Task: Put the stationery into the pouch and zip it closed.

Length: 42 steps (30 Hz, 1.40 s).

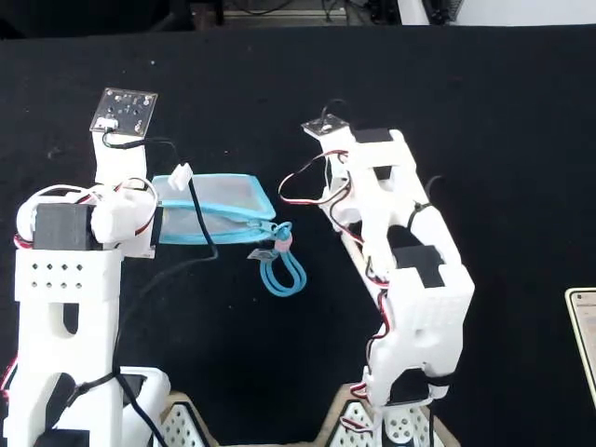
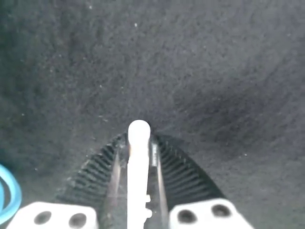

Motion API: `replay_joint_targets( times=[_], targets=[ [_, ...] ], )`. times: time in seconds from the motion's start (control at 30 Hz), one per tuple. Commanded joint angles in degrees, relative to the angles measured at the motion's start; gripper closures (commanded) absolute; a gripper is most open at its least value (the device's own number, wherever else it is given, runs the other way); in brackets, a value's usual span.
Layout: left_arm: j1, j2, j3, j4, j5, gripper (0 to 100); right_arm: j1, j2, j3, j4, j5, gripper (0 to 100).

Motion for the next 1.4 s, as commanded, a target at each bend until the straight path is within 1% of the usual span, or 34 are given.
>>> replay_joint_targets(
  times=[0.0,0.17,0.5,0.8,0.9,1.0,1.1,1.27,1.37],
  targets=[
    [0.2,0.9,0.9,-0.4,0.4,97,0.6,-4.8,-3.0,3.2,-0.6,98.8],
    [0.2,0.9,0.9,-0.4,0.4,97,0.9,-17.8,-0.4,6.7,-2.2,98.8],
    [0.2,0.9,0.9,-0.2,0.4,97,-6.5,-43.6,6.2,8.1,-2.3,98.7],
    [0.2,0.9,0.9,-0.4,0.4,97,-6.9,-65.0,7.1,9.1,-2.4,98.7],
    [0.2,0.9,0.9,-0.4,0.4,97,-6.9,-71.1,7.0,7.9,-5.3,98.7],
    [0.2,0.9,0.9,-0.4,0.4,97,-7.2,-76.0,7.3,5.6,-10.3,98.7],
    [0.2,0.9,0.9,-0.4,0.4,97,-9.9,-79.2,7.3,4.0,-13.4,98.7],
    [0.2,0.9,0.9,-0.4,0.4,97,-17.3,-80.3,7.3,2.0,-13.9,98.7],
    [0.2,0.9,0.9,-0.3,0.4,97,-20.5,-80.5,7.3,0.8,-13.9,98.7]
  ],
)
